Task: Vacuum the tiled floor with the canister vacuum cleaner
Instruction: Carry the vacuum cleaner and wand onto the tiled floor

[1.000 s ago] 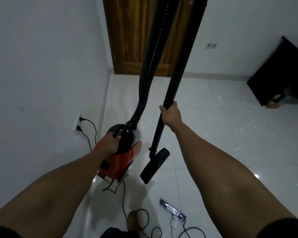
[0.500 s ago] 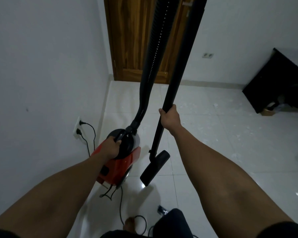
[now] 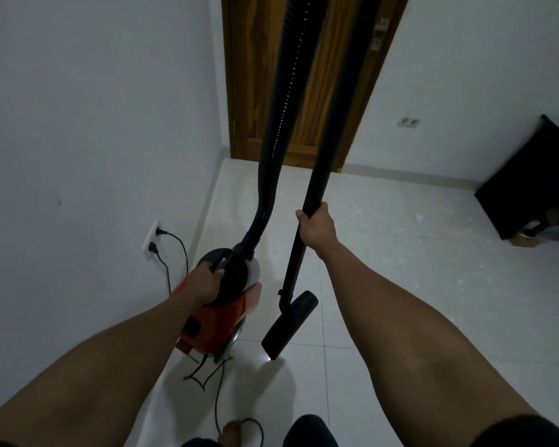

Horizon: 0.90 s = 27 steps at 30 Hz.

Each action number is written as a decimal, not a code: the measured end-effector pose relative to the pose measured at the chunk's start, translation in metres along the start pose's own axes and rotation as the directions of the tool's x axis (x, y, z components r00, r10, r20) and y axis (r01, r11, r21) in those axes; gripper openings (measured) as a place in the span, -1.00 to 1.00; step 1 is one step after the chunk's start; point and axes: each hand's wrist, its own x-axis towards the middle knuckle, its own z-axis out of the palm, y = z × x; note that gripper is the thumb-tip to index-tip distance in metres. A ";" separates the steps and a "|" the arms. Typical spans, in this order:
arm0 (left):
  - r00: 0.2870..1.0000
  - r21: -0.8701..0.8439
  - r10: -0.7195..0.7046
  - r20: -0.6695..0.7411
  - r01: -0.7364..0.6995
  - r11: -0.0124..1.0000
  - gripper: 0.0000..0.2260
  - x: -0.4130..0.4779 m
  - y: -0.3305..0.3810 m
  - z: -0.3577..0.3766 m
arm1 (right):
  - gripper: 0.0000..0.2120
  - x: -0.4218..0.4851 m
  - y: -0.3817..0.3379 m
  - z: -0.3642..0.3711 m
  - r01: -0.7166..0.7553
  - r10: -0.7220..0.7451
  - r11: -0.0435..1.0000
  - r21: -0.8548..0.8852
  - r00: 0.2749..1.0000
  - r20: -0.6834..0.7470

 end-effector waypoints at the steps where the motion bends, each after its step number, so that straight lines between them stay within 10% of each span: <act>1: 1.000 -0.011 -0.005 -0.010 0.005 1.000 -0.61 -0.001 0.002 0.002 | -0.56 0.003 0.002 -0.002 0.003 -0.003 1.000 0.000 1.000 0.011; 27: 0.946 -0.166 -0.303 -0.118 0.282 0.945 -0.68 -0.093 0.069 0.197 | -0.54 0.084 0.161 -0.090 0.077 -0.059 0.996 -0.046 0.948 0.312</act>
